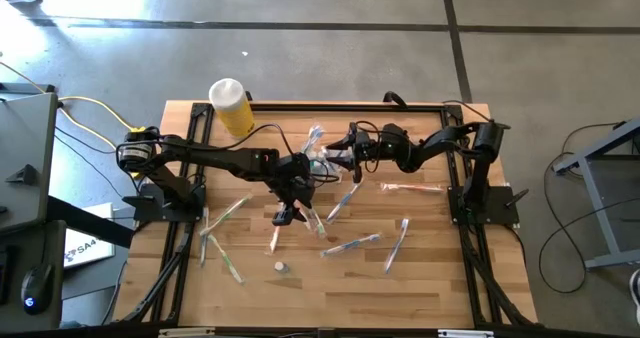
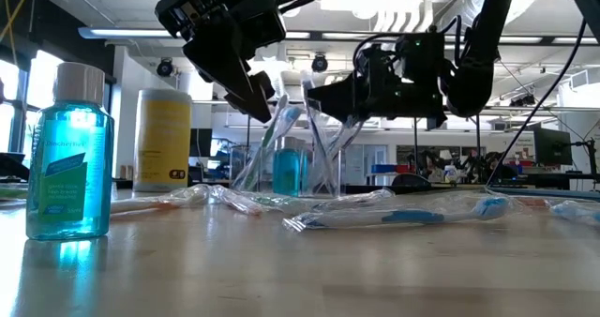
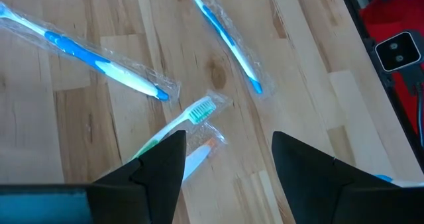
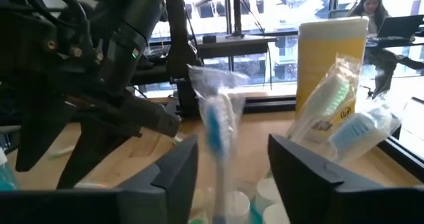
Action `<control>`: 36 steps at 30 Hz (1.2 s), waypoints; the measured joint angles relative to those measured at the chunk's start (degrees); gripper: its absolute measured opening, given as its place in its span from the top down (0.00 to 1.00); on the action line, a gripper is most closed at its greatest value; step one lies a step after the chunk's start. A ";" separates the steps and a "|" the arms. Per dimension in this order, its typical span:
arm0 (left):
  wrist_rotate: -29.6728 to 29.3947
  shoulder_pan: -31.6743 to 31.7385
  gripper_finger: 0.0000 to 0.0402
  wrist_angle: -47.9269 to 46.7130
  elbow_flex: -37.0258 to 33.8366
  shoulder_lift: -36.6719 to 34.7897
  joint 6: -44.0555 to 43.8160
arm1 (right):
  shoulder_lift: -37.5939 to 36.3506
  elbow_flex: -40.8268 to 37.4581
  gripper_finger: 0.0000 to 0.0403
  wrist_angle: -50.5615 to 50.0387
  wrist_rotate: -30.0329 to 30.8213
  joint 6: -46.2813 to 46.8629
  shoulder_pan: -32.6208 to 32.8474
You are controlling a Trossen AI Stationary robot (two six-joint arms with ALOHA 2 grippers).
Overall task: Pick & Place toothbrushing station
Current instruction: Put the blue toothbrush into the transparent organizer, then put the blue mouthwash into the transparent organizer
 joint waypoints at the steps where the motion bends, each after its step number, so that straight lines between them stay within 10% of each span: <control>1: 0.00 0.01 0.46 -0.02 0.00 0.00 0.00 | 0.00 0.00 0.53 -0.11 0.11 -0.13 -0.02; 11: 0.02 0.01 0.46 -0.24 0.00 0.00 -0.69 | -6.08 -0.07 0.28 -9.30 1.41 -3.38 0.33; 36: -0.44 0.00 0.46 1.09 0.00 0.00 -4.55 | -17.19 -0.07 0.29 -26.55 4.26 -8.50 5.46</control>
